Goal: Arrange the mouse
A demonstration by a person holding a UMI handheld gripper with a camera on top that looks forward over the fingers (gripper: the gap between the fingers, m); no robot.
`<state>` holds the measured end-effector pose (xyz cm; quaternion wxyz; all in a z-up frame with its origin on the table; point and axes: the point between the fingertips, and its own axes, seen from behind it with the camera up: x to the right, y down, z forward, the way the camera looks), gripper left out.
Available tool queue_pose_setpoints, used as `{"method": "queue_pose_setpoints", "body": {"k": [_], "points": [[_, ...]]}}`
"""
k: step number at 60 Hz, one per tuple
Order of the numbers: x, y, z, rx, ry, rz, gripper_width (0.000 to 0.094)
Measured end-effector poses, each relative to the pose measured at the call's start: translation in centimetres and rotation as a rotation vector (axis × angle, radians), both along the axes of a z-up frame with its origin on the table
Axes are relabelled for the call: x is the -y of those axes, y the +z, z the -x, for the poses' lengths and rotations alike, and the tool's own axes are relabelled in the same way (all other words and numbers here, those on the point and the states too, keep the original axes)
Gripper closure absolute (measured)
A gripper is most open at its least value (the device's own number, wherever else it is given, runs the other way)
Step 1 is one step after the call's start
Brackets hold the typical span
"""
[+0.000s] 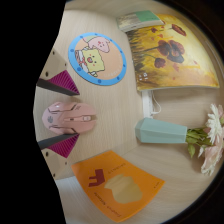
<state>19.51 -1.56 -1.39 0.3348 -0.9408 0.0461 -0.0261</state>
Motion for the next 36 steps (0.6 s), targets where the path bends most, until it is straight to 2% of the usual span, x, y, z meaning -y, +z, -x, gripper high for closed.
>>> {"method": "queue_pose_setpoints", "body": {"k": [3,7,11,21,28,33,36], "points": [[-0.2,0.0,0.0,0.007,0.0,0.004,0.0217],[-0.4,0.0,0.0,0.013,0.001,0.001,0.0282],[-0.6,-0.1,0.0,0.018,0.002,-0.012,0.0386],[-0.5,0.0,0.1,0.037,0.0,-0.027,0.0458],[-0.2,-0.1,0.5,0.022,0.017,0.028,0.0548],[-1.0,3.0,0.9,-0.026,-0.005,0.017,0.0547],[-2.1,6.7,0.8,-0.01,-0.016,-0.037,0.0546]]}}
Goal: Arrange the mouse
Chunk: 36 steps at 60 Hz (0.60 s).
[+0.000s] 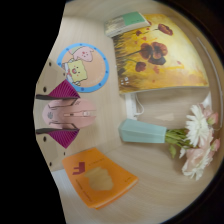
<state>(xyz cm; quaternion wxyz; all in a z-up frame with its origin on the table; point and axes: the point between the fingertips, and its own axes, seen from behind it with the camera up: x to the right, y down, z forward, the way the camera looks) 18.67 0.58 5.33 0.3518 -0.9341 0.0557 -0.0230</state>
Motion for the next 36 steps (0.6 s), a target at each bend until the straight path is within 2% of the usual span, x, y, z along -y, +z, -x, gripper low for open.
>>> {"method": "queue_pose_setpoints", "body": {"k": [11,19,23,27,36], "points": [[-5.8,13.6,2.3,0.046,-0.003,-0.216,0.0548],[-9.3,18.3,7.1,0.07,0.05,-0.304,0.0545],[-10.5,17.7,10.0,0.083,0.09,-0.303,0.0546],[-11.3,15.0,13.1,0.067,0.124,-0.273,0.0548],[-10.9,4.8,17.3,0.049,0.159,-0.116,0.0547]]}}
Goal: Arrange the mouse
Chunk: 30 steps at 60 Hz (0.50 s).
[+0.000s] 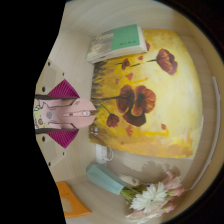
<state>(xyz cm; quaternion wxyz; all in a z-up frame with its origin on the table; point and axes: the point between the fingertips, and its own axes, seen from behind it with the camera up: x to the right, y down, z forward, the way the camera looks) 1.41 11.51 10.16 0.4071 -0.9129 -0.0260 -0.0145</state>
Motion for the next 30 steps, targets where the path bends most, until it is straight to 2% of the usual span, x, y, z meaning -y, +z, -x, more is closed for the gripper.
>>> {"method": "queue_pose_setpoints", "body": {"k": [5,13,24,30], "points": [[1.1,-4.8,0.9,-0.004,-0.002,0.078,0.055],[2.3,-9.3,0.4,0.01,-0.014,0.142,0.0551],[2.6,-11.3,-0.7,0.001,-0.039,0.166,0.0547],[2.5,-11.3,-0.7,-0.012,-0.043,0.167,0.0481]]}}
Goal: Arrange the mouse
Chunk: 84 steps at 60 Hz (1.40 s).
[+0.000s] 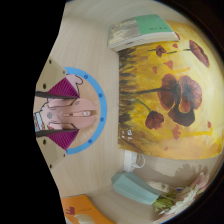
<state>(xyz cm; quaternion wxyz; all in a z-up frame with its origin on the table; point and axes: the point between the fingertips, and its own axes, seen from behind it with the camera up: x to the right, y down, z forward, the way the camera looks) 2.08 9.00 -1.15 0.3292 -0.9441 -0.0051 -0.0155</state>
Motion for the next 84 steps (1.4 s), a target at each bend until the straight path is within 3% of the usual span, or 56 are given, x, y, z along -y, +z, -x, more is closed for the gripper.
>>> {"method": "queue_pose_setpoints", "body": {"k": [11,29,40,61,84], "points": [[0.2,1.6,-0.6,0.023,-0.002,-0.003,0.0261],[4.3,16.0,-0.5,0.013,0.008,-0.181,0.0254],[9.7,21.3,0.1,-0.01,0.039,-0.239,0.0255],[18.8,23.9,2.0,-0.079,0.083,-0.278,0.0253],[23.6,24.3,1.5,-0.091,0.051,-0.293,0.0256]]}}
